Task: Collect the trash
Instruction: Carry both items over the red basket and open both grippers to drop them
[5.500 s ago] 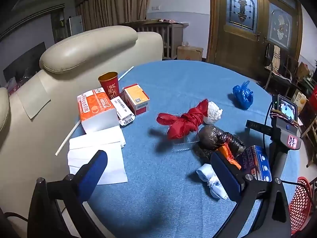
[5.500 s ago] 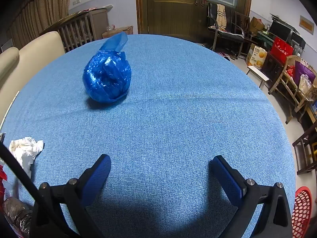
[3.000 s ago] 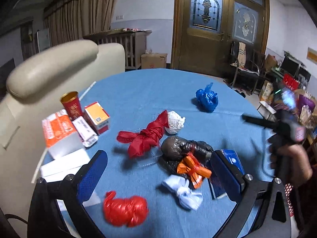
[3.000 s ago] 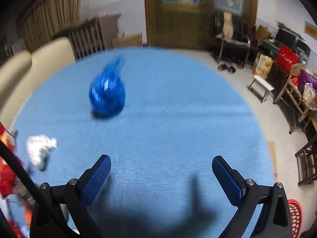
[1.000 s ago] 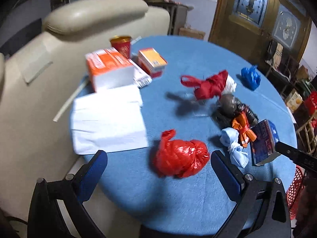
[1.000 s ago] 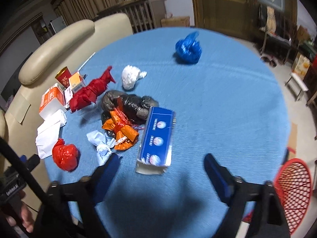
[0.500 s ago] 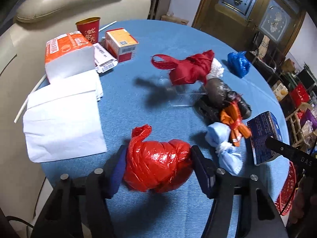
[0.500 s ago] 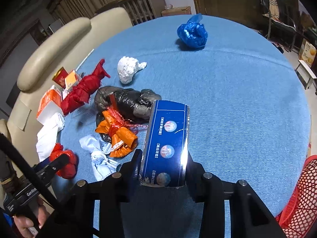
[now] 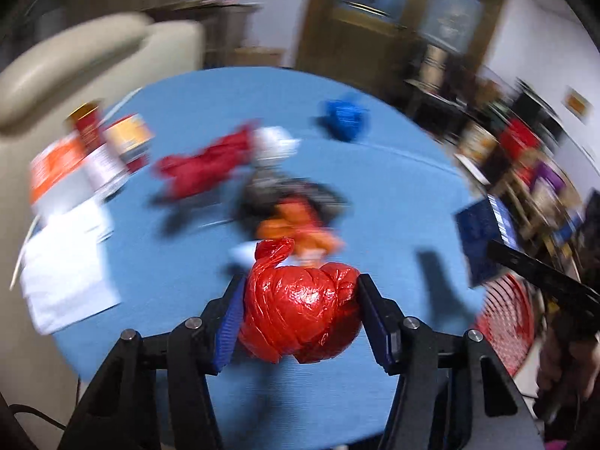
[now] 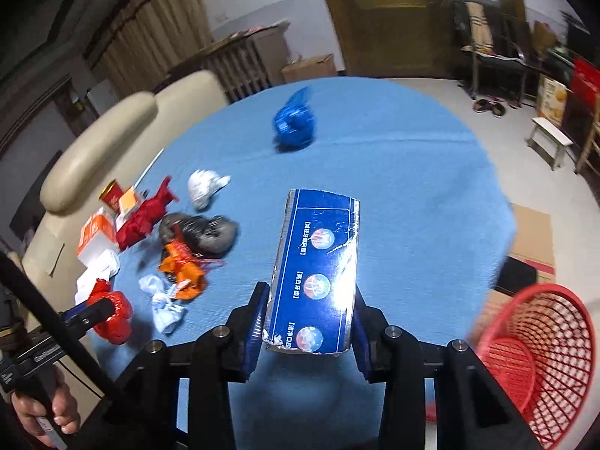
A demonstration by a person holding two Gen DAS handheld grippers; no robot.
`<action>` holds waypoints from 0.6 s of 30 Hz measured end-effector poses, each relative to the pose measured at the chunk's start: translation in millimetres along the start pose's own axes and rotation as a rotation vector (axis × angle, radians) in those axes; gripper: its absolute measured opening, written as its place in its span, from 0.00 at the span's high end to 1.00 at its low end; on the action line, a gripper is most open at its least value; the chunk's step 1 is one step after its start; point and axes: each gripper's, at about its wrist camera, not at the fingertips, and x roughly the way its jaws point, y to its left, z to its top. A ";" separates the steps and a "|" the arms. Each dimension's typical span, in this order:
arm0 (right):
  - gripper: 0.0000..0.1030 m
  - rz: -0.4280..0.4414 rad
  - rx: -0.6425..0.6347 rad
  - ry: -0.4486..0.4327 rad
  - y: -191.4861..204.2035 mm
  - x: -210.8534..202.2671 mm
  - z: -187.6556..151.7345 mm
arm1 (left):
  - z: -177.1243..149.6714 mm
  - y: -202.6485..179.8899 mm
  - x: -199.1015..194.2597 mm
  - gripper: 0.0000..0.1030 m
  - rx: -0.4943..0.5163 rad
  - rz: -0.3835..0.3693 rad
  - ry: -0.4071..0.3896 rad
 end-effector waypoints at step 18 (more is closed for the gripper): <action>0.57 -0.146 0.398 0.025 -232.1 -87.6 -70.5 | -18.0 -287.1 99.3 0.38 0.496 -0.407 0.310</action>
